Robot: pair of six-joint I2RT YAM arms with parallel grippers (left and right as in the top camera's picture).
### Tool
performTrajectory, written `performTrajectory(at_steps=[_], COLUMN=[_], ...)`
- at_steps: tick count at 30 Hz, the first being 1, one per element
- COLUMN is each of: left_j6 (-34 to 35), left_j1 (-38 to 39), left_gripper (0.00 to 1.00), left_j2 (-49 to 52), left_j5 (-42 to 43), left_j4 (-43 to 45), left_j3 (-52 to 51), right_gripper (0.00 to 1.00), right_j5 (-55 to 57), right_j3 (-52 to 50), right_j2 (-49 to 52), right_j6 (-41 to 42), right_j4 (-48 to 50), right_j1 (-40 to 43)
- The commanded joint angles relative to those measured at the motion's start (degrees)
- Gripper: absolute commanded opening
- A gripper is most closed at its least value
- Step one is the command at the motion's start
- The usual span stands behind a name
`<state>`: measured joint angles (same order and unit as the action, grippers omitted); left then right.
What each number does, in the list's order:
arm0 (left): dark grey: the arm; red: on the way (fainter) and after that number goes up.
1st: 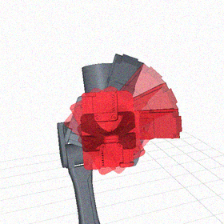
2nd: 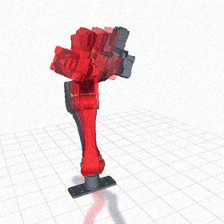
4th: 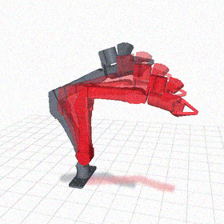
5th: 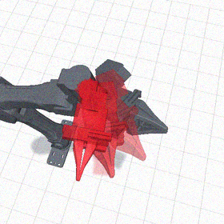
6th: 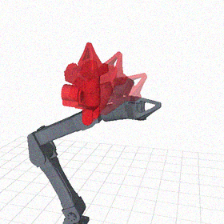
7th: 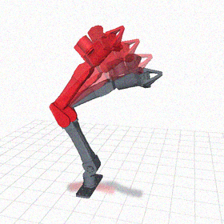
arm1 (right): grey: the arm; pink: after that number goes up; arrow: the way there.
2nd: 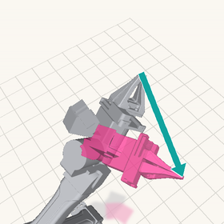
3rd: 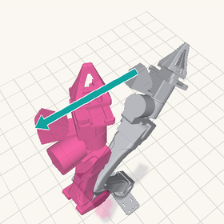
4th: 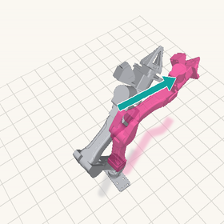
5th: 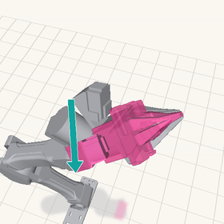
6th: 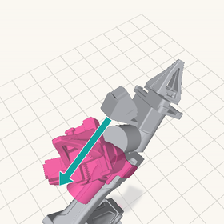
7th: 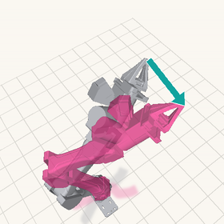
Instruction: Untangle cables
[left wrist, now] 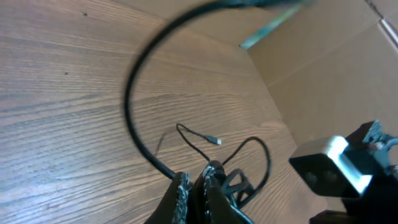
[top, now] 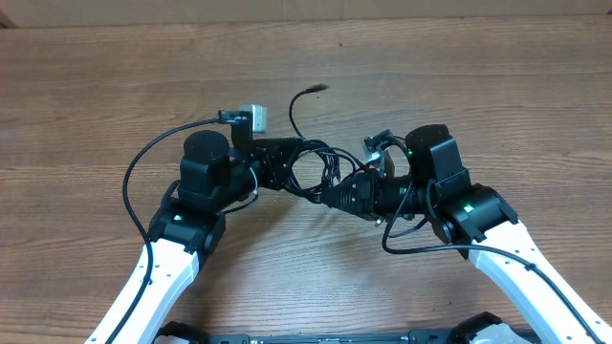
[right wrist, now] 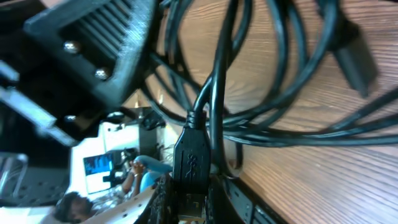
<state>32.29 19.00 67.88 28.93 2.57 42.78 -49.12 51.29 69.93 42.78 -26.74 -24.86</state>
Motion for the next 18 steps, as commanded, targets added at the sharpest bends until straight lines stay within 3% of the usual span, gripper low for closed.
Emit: performTrajectory(at_steps=[1,9,18], left_j6=[-8.5,-11.6,-11.6], left_j1=[0.5,0.5,0.5], left_gripper=[0.04,0.04,0.04], left_j2=[-0.9,-0.9,-0.9], left_j5=[3.0,-2.9,-3.0], left_j4=[-1.3,-2.8,-2.8], left_j3=[0.2,0.2,0.2], right_gripper=[0.04,0.04,0.07], right_j5=[-5.2,-6.0,-4.7], right_j3=[0.7,0.7,0.7], right_j2=[-0.1,-0.1,0.0], right_j6=[0.9,0.9,0.9], right_j4=[2.4,1.4,1.4], right_j1=[-0.2,-0.3,-0.3])
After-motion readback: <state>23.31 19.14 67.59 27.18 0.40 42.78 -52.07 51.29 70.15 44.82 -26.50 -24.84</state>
